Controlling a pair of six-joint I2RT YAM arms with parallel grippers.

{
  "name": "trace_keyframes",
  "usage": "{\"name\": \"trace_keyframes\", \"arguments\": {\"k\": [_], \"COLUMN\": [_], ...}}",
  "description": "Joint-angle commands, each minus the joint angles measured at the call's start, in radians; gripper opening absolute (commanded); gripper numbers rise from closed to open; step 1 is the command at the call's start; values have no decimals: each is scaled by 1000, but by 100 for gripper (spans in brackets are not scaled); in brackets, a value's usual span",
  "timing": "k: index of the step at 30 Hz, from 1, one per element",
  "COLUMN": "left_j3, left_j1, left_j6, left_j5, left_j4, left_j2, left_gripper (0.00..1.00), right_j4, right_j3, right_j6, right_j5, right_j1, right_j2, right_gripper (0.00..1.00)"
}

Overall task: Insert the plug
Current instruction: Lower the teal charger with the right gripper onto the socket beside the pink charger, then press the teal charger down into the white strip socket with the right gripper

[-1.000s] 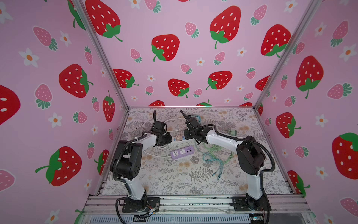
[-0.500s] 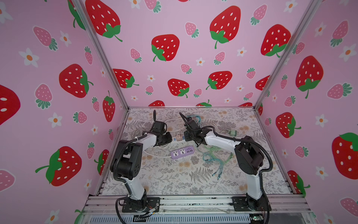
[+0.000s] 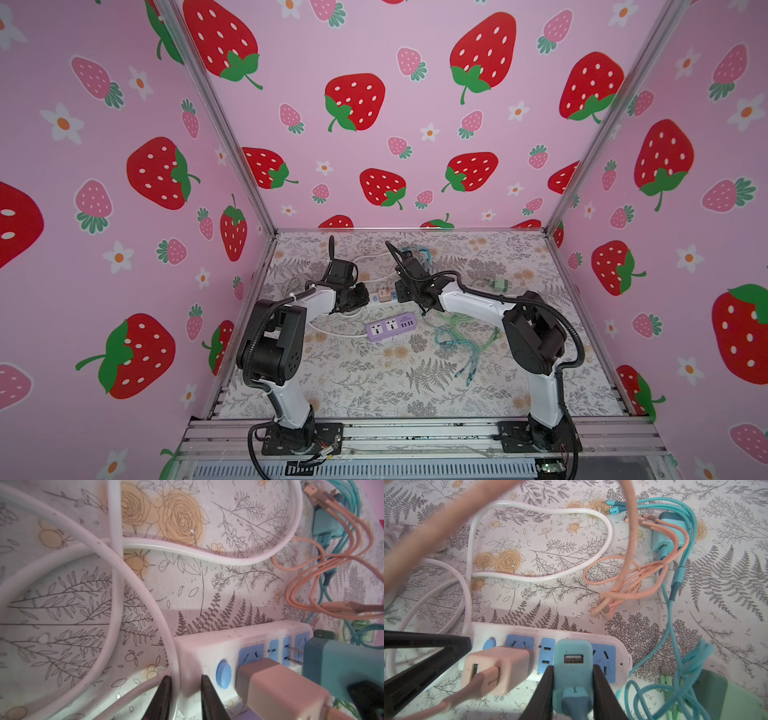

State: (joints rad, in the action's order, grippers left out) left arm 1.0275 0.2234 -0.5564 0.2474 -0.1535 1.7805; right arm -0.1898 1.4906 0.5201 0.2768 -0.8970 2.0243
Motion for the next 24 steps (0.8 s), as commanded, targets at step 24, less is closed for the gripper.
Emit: {"name": "trace_keyframes", "arguments": {"k": [24], "left_j3": [-3], "left_j1": [7], "left_j6": [-1], "left_j5": [26], "left_j4": [-8], "left_j2": [14], "left_gripper": [27], "right_j4": [-98], "right_j3": [72], "right_j6": [-18], "right_j5": [30], "right_j1": [-7], "right_j2": [130], "right_gripper": [11]}}
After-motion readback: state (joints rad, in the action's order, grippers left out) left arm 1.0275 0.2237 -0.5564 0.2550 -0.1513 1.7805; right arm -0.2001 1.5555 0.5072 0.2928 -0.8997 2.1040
